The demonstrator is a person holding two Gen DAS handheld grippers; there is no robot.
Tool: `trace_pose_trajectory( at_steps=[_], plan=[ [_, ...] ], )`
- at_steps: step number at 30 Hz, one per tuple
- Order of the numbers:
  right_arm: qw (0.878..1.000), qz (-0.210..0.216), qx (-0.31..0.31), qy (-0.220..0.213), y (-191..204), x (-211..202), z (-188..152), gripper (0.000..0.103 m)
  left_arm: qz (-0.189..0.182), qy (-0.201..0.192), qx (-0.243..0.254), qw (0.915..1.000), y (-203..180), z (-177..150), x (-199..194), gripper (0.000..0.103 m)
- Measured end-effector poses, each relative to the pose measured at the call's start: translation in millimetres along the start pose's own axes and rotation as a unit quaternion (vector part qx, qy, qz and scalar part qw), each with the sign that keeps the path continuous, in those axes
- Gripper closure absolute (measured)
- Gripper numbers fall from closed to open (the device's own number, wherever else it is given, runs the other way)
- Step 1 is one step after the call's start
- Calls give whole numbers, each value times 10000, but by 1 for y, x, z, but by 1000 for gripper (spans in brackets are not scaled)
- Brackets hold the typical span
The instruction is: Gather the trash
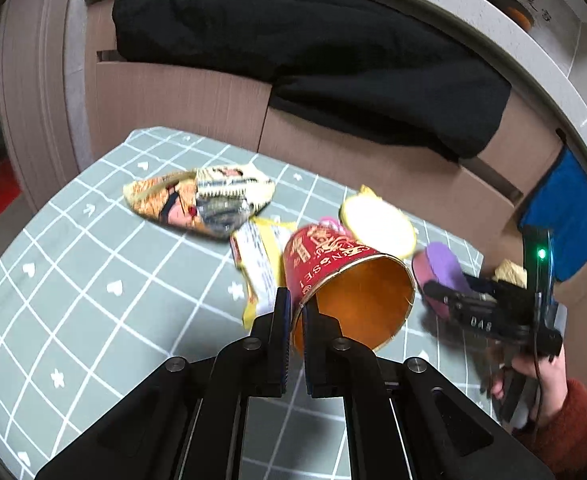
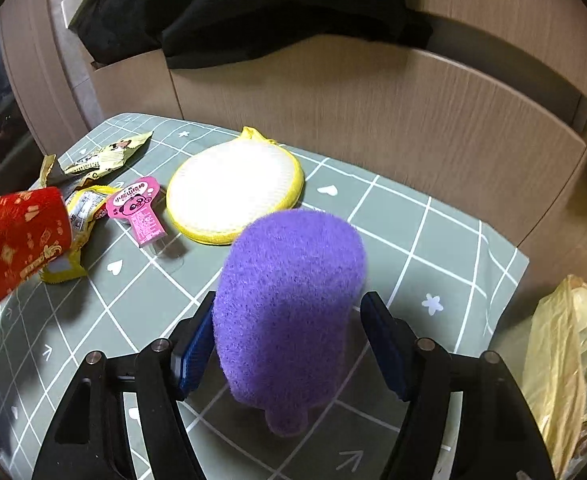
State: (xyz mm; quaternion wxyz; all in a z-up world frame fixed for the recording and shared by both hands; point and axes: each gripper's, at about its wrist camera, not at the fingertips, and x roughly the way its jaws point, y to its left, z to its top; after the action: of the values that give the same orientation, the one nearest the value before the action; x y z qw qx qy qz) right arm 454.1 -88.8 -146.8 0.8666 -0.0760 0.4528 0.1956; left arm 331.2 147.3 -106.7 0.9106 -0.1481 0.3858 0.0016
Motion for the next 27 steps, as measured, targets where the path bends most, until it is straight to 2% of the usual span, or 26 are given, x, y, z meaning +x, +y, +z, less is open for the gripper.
trace_pose_trajectory(
  at_steps=[7, 12, 17, 19, 20, 21, 22, 25, 27],
  plan=[
    [9999, 46, 60, 94, -1, 3, -5, 35, 10, 50, -57, 10000, 1, -5, -2, 97],
    [9992, 310, 190, 179, -5, 5, -3, 22, 19, 61, -133, 9999, 4, -4, -3, 97],
    [9991, 53, -123, 410, 7, 10, -1, 19, -3, 125, -199, 9997, 6, -4, -1, 97],
    [9994, 131, 52, 306, 2, 7, -1, 21, 5, 122, -193, 9997, 6, -5, -1, 97],
    [9995, 140, 99, 279, 0, 6, -1, 26, 10, 123, -192, 9997, 6, -5, -1, 97],
    [9996, 124, 155, 217, -2, 4, -1, 41, 15, 119, -195, 9997, 6, -5, -2, 97],
    [9996, 148, 177, 160, -4, 2, 0, 44, 20, 112, -194, 9997, 5, -5, -2, 97],
    [9990, 344, 249, -105, -6, -13, 3, 44, 52, 36, -136, 9999, 2, -4, -5, 97],
    [9990, 299, 188, -283, -4, -25, 5, 45, 77, -28, -46, 10000, -2, -3, -7, 97]
  ],
)
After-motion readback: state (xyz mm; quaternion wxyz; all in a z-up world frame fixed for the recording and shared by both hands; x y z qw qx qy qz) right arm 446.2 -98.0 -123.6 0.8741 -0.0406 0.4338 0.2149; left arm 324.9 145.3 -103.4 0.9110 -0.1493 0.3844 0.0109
